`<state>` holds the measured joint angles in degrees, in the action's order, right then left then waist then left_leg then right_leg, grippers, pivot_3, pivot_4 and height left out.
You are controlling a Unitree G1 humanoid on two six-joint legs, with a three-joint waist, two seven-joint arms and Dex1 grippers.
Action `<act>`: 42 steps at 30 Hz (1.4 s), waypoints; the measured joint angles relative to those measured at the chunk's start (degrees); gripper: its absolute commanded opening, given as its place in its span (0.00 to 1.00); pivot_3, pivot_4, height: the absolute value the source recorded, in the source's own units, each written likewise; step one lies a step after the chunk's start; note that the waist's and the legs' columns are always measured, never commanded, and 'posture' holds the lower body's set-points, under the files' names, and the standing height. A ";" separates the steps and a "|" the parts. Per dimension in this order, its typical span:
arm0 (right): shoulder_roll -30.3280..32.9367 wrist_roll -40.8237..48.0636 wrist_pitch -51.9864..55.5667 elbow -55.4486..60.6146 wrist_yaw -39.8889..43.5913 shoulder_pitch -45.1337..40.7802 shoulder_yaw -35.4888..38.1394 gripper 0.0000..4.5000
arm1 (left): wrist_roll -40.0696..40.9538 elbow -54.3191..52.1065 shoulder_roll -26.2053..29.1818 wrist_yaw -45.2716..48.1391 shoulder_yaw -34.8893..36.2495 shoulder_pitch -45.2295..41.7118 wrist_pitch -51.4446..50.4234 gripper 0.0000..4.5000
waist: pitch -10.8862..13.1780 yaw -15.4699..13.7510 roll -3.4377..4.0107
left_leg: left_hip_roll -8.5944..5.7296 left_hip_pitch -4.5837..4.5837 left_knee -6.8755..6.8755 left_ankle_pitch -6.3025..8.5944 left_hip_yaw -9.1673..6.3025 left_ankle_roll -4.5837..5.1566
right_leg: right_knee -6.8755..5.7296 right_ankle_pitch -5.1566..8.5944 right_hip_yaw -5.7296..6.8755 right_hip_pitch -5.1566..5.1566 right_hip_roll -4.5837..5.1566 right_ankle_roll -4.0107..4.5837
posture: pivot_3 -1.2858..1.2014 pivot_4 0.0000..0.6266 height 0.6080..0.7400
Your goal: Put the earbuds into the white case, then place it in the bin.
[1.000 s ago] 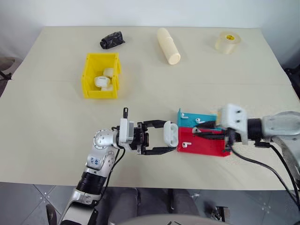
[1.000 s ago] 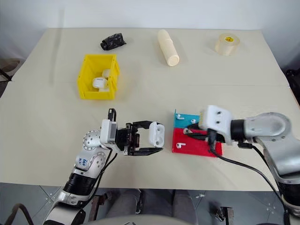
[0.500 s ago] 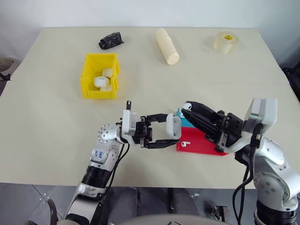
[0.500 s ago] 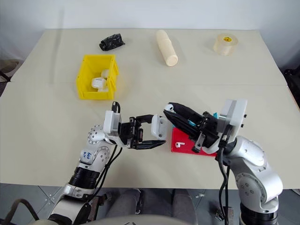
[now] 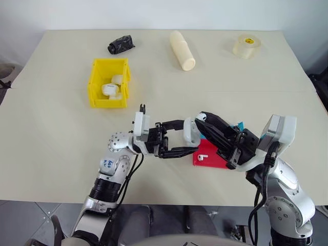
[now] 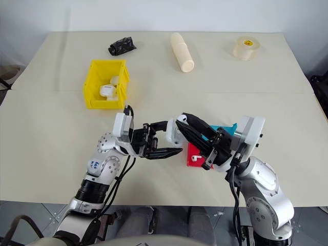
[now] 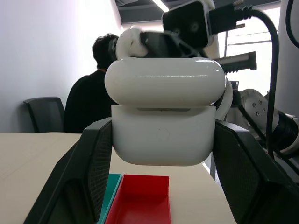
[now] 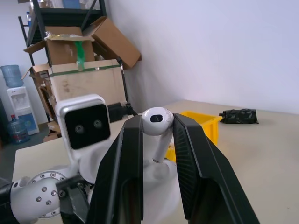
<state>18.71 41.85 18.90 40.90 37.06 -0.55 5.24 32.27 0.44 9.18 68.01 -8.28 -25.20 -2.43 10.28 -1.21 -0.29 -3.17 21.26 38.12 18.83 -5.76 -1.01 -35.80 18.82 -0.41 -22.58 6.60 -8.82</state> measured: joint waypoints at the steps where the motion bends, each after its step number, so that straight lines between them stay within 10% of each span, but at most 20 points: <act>1: -0.09 -0.23 -0.33 -0.53 -0.05 0.05 -0.31 0.13 | 0.03 -0.04 0.04 0.00 0.02 -0.15 -0.31 0.67 | 0.00 0.00 0.00 | 0.00 0.00 0.00 0.00 0.00 0.00 | 0.00 0.00 0.00 0.00 0.00 0.00 | 0.52 0.24 1.00; 26: 0.84 -1.91 -6.47 -5.05 2.50 -0.19 -4.84 0.13 | 0.00 -0.32 0.18 0.46 0.44 -0.16 -2.62 0.67 | 0.00 0.00 0.00 | 0.00 0.00 -0.01 0.00 0.00 0.00 | 0.02 0.00 0.00 0.00 0.00 0.00 | 0.52 0.24 1.00; 37: 3.15 1.00 -4.78 -5.26 4.78 0.39 -6.47 0.95 | -0.18 0.24 -0.55 0.41 0.58 -0.55 -2.47 0.67 | 0.00 -0.06 0.00 | -0.01 0.00 -0.01 0.00 0.00 0.00 | 0.04 0.00 -0.01 0.01 0.01 0.00 | 0.52 0.24 1.00; 42: 4.88 1.10 -3.80 -5.63 4.91 0.37 -5.06 1.00 | -0.07 0.06 -1.09 0.28 0.71 -0.87 -2.38 0.67 | 0.00 -0.08 0.00 | -0.01 0.01 -0.01 0.00 0.00 0.01 | 0.06 0.00 0.00 0.01 0.02 0.00 | 0.52 0.24 1.00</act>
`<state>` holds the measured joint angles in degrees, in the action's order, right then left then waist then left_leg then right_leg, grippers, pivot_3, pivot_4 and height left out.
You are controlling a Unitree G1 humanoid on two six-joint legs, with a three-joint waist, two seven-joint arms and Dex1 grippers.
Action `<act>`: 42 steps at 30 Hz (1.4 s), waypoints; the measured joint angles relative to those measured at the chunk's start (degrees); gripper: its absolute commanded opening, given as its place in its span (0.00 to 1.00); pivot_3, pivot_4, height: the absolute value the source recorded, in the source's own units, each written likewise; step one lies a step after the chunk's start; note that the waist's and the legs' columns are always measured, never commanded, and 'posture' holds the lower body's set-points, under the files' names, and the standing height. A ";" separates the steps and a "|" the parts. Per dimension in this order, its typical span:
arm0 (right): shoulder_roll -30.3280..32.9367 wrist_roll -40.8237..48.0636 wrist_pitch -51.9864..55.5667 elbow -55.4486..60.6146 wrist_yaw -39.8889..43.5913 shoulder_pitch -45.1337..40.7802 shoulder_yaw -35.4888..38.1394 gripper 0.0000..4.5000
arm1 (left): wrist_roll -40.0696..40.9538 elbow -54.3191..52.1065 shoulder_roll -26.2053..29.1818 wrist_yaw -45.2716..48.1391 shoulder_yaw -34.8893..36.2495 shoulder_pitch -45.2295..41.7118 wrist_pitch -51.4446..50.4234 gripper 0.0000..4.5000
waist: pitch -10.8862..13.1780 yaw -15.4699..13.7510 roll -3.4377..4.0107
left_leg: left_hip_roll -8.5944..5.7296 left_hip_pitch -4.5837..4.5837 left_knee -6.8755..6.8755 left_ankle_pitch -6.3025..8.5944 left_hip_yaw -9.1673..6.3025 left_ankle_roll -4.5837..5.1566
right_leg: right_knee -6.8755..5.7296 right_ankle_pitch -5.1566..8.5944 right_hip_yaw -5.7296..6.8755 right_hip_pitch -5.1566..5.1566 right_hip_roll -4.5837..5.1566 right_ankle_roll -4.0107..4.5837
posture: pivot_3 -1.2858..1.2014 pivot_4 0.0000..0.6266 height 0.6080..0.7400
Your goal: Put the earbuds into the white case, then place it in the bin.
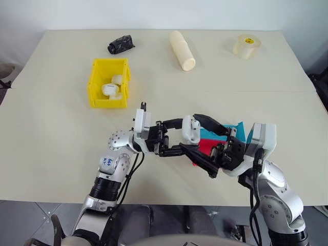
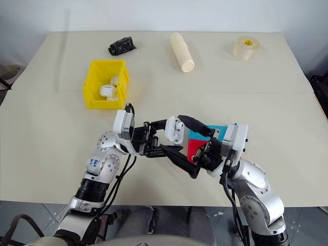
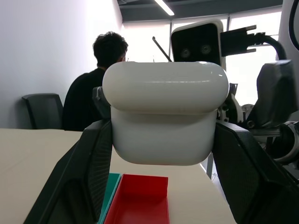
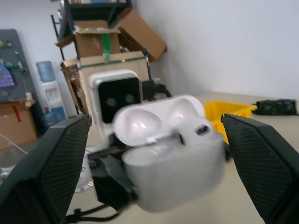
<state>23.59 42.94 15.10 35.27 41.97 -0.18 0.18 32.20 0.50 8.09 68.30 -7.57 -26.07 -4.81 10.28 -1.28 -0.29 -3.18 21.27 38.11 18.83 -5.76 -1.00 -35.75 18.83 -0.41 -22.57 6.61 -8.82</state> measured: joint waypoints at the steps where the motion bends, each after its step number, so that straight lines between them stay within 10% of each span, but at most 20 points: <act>1: 1.04 0.63 0.36 0.04 0.18 0.13 0.51 1.00 | -0.01 -0.09 0.14 -0.03 0.00 -0.14 0.04 0.67 | 0.00 -0.02 0.00 | -0.01 0.00 0.00 0.00 0.00 0.01 | 0.01 0.00 0.00 0.01 0.01 0.00 | 0.52 0.24 1.00; 22: 26.13 -6.97 -5.75 -22.64 23.30 13.74 28.45 1.00 | -2.25 -0.10 8.47 1.81 1.95 6.51 4.59 0.67 | 0.00 0.06 0.00 | 0.04 -0.08 -0.04 0.01 0.11 0.10 | 0.10 -0.01 -0.03 0.10 0.00 -0.02 | 0.52 0.24 1.00; 31: 36.86 -11.04 13.60 -22.64 19.13 -15.01 10.06 1.00 | -3.35 -2.52 7.03 -0.76 0.67 8.00 5.43 0.67 | 0.00 -0.03 0.05 | 0.33 0.01 -0.03 -0.01 0.07 0.06 | 0.18 -0.02 0.02 0.03 0.01 -0.03 | 0.52 0.24 1.00; 42: 30.98 -34.20 17.56 -40.33 23.13 -43.74 -21.10 1.00 | -4.16 -3.06 5.05 -2.65 -1.31 8.27 6.18 0.67 | 0.00 -0.10 0.05 | 0.02 0.26 -0.04 0.00 0.04 0.08 | 0.19 -0.03 0.07 -0.22 0.14 -0.05 | 0.52 0.24 1.00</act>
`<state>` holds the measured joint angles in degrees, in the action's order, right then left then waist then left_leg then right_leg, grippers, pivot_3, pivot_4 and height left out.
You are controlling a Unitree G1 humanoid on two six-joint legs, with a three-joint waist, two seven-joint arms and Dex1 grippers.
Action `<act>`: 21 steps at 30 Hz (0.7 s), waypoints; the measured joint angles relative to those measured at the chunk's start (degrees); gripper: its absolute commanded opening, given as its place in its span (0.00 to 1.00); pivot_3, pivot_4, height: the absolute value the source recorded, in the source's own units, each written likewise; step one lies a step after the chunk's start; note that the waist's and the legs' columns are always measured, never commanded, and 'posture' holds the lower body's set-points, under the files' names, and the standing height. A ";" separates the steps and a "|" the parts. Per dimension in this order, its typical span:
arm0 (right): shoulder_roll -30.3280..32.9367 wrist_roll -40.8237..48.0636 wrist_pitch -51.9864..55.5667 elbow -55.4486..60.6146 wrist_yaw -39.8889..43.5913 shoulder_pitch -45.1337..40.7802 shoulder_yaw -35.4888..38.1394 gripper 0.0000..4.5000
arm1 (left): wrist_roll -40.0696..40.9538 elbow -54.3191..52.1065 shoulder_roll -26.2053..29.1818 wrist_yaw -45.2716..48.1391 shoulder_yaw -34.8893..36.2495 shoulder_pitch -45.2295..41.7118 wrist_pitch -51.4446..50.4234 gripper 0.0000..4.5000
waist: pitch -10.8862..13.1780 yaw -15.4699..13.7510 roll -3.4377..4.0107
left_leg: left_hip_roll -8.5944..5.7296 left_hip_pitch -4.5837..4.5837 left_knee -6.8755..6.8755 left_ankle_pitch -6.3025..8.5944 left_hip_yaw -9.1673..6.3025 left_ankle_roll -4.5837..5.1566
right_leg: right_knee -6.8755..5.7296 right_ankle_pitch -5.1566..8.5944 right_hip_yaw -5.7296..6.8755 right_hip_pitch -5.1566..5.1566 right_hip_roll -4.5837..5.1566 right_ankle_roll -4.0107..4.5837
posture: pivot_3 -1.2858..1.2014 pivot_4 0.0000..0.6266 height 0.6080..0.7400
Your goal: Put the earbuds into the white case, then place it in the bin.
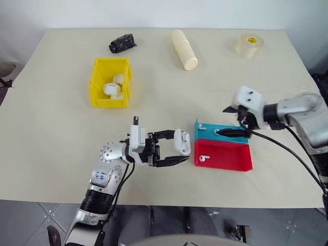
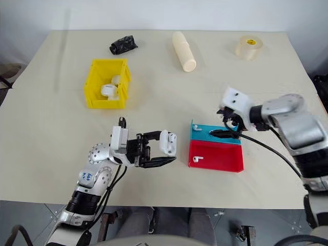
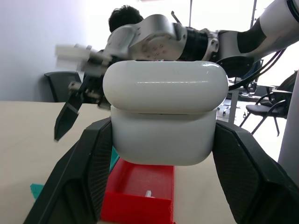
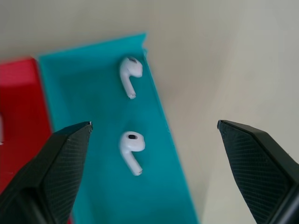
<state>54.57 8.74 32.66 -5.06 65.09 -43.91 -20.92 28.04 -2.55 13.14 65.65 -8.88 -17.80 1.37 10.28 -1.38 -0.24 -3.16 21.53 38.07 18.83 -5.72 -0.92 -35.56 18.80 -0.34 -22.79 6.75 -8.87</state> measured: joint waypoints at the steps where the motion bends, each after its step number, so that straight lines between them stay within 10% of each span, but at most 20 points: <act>1: -0.48 -1.50 -1.31 -1.65 0.68 -0.75 -1.25 1.00 | -0.01 0.00 0.02 -0.04 -0.03 0.02 0.01 0.67 | 0.00 -0.02 0.00 | -0.01 0.01 0.01 0.00 0.00 0.00 | 0.00 0.00 0.00 0.00 0.00 0.00 | 0.52 0.24 1.00; 11: -3.53 -10.42 -10.64 -9.29 6.38 -4.13 -4.10 1.00 | -0.04 -1.20 -0.02 -1.00 -0.21 0.30 0.28 0.67 | 0.00 0.15 0.00 | -0.03 0.00 0.05 -0.01 0.02 -0.02 | -0.04 0.00 -0.02 0.00 -0.04 -0.01 | 0.52 0.24 1.00; 19: -5.04 -12.32 -13.87 -10.69 9.24 -4.26 -3.75 0.49 | -0.03 -1.24 0.18 -1.27 -0.20 0.43 0.31 0.67 | 0.00 0.18 0.00 | -0.02 0.00 0.11 -0.02 0.02 -0.04 | -0.08 0.00 -0.02 0.01 -0.05 -0.01 | 0.52 0.24 1.00; 21: -5.39 -12.64 -14.10 -10.72 9.55 -4.27 -3.71 0.49 | -0.03 -1.25 0.38 -1.27 -0.20 0.45 0.31 0.67 | 0.00 0.21 0.00 | -0.02 -0.01 0.11 -0.03 0.02 -0.06 | -0.10 0.00 -0.02 0.01 -0.06 -0.01 | 0.52 0.24 1.00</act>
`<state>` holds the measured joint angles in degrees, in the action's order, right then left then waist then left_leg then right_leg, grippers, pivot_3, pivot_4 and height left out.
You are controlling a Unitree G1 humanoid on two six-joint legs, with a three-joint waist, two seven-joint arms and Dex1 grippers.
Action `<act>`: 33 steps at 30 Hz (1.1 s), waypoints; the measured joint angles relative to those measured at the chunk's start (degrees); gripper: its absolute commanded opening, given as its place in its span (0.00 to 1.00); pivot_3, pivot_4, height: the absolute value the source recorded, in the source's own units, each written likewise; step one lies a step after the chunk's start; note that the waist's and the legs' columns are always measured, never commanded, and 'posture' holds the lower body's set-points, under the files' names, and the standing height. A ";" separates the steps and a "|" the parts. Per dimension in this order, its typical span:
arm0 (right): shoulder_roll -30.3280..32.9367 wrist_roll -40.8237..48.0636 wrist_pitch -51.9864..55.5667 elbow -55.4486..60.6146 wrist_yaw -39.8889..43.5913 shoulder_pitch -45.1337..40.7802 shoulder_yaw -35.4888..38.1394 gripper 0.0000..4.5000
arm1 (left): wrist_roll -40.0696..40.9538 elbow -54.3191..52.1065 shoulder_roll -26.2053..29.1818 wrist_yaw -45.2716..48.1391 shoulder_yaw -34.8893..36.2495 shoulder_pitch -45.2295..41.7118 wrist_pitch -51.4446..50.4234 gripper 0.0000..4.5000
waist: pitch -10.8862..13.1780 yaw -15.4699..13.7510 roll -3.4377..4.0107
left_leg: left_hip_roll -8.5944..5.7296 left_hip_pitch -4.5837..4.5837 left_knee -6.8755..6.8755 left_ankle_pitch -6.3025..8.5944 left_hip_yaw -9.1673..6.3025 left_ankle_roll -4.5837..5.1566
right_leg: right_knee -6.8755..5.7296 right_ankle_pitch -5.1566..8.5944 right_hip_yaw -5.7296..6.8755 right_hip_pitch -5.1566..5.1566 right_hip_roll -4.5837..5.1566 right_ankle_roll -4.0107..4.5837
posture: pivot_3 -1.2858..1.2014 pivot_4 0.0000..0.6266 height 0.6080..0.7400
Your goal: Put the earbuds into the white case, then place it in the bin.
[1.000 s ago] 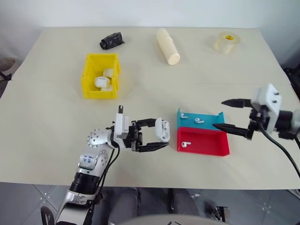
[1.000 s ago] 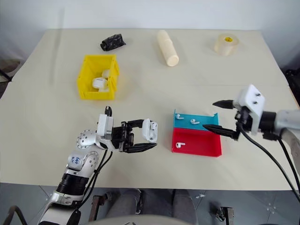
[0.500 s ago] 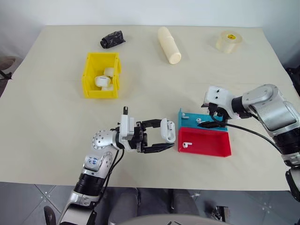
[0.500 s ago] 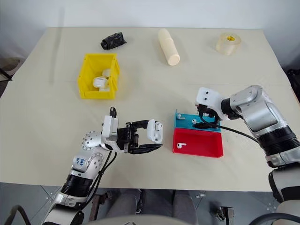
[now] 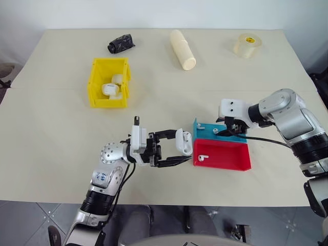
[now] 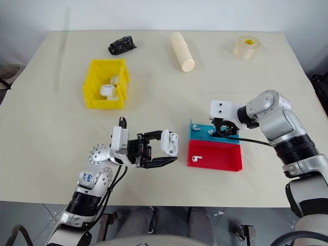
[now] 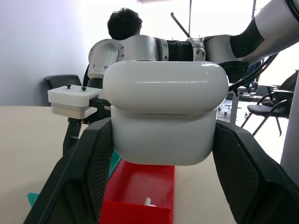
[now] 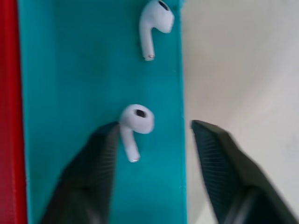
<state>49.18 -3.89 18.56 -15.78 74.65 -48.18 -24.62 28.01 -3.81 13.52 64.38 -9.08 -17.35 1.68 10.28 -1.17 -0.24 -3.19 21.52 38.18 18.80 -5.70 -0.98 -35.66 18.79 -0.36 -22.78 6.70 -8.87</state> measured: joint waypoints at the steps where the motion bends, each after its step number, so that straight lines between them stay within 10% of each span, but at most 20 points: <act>1: -0.18 -0.36 -0.11 -0.08 0.04 -0.01 0.18 0.49 | 0.00 -0.02 0.09 0.00 0.00 0.00 0.00 0.67 | 0.00 0.00 0.00 | 0.00 0.00 0.00 0.00 0.00 -0.01 | -0.01 0.00 0.00 0.00 -0.01 0.00 | 0.52 0.24 1.00; 8: -1.41 -1.71 -1.12 -0.71 0.58 -0.34 0.64 0.49 | 0.01 -0.28 0.53 -0.01 0.02 0.04 -0.03 0.67 | 0.00 0.12 0.00 | 0.01 -0.02 0.00 -0.01 0.00 -0.02 | -0.02 0.00 0.00 0.01 -0.02 0.00 | 0.52 0.24 1.00; 15: -2.26 -1.78 -2.28 -1.52 2.33 -0.38 0.87 0.11 | 0.01 -0.48 0.78 -0.41 0.02 0.04 -0.18 0.67 | 0.00 0.18 0.00 | 0.01 -0.06 0.00 -0.02 -0.01 -0.03 | -0.02 0.00 0.00 0.06 -0.01 0.00 | 0.52 0.24 1.00; 33: -2.42 3.35 0.09 -0.10 1.64 1.62 9.20 0.11 | 0.04 -0.57 0.84 -0.56 0.13 -0.37 -0.40 0.67 | 0.00 -0.05 0.01 | 0.04 -0.03 -0.06 -0.01 -0.02 -0.03 | 0.01 0.00 -0.02 0.01 0.03 0.00 | 0.52 0.24 1.00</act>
<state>46.76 -0.55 18.65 -15.87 76.29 -46.56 -15.42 28.05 -4.38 14.36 63.82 -8.94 -17.72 1.28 10.28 -1.22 -0.24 -3.15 21.48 38.12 18.79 -5.71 -1.00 -35.65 18.79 -0.38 -22.77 6.73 -8.87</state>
